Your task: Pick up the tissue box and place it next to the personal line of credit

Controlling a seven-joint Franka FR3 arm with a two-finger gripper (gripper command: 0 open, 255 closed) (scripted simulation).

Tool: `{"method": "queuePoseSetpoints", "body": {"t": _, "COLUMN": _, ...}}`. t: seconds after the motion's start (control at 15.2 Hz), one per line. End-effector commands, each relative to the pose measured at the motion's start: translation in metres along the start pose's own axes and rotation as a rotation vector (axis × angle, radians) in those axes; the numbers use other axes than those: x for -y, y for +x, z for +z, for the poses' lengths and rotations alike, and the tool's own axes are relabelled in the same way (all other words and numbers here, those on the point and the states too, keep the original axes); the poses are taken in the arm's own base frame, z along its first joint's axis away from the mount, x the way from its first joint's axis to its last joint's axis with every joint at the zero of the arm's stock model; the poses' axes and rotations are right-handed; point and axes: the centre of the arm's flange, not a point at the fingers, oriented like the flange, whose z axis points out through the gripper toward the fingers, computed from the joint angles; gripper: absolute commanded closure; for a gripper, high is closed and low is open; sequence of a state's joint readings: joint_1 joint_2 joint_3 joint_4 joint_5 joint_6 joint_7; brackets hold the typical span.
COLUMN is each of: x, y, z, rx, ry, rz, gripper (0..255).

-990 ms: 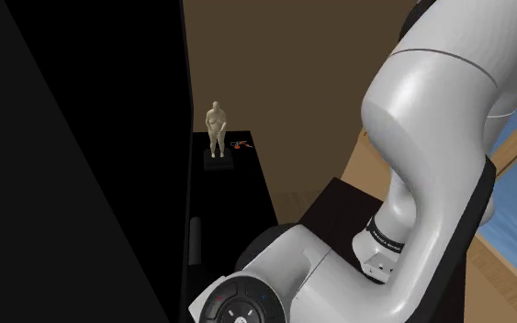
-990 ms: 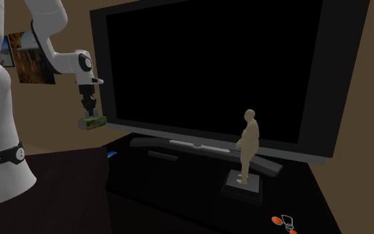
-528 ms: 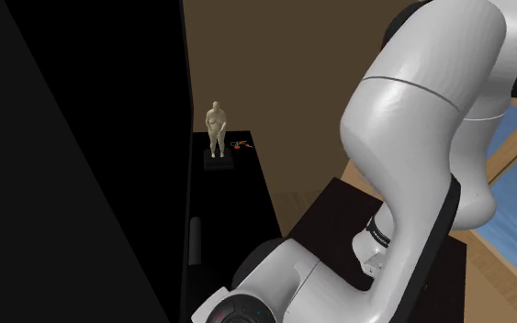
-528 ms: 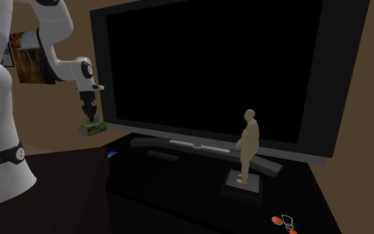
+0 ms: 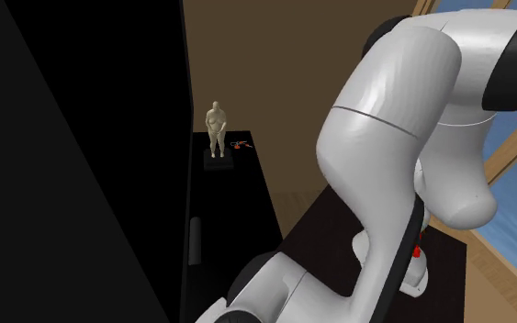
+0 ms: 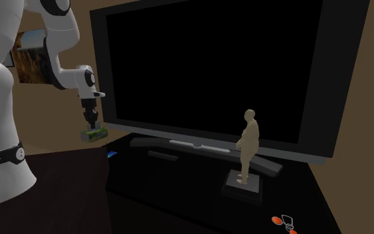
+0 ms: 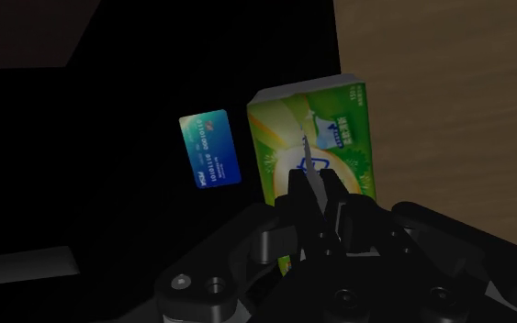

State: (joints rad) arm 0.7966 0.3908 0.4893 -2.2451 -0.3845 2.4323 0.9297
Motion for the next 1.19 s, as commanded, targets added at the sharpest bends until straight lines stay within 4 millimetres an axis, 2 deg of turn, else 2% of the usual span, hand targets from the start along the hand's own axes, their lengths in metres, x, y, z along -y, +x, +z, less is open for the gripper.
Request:
{"method": "queuePoseSetpoints", "body": {"t": 0.0, "x": 0.001, "y": -0.001, "z": 0.012, "rx": -0.001, "ry": 0.0, "rz": 0.0, "gripper": 255}}
{"method": "queuePoseSetpoints", "body": {"t": 0.79, "x": 0.009, "y": 0.003, "z": 0.076, "rx": -0.001, "ry": 0.0, "rz": 0.0, "gripper": 255}}
{"method": "queuePoseSetpoints", "body": {"t": 1.12, "x": 0.009, "y": 0.003, "z": 0.076, "rx": -0.001, "ry": 0.0, "rz": 0.0, "gripper": 255}}
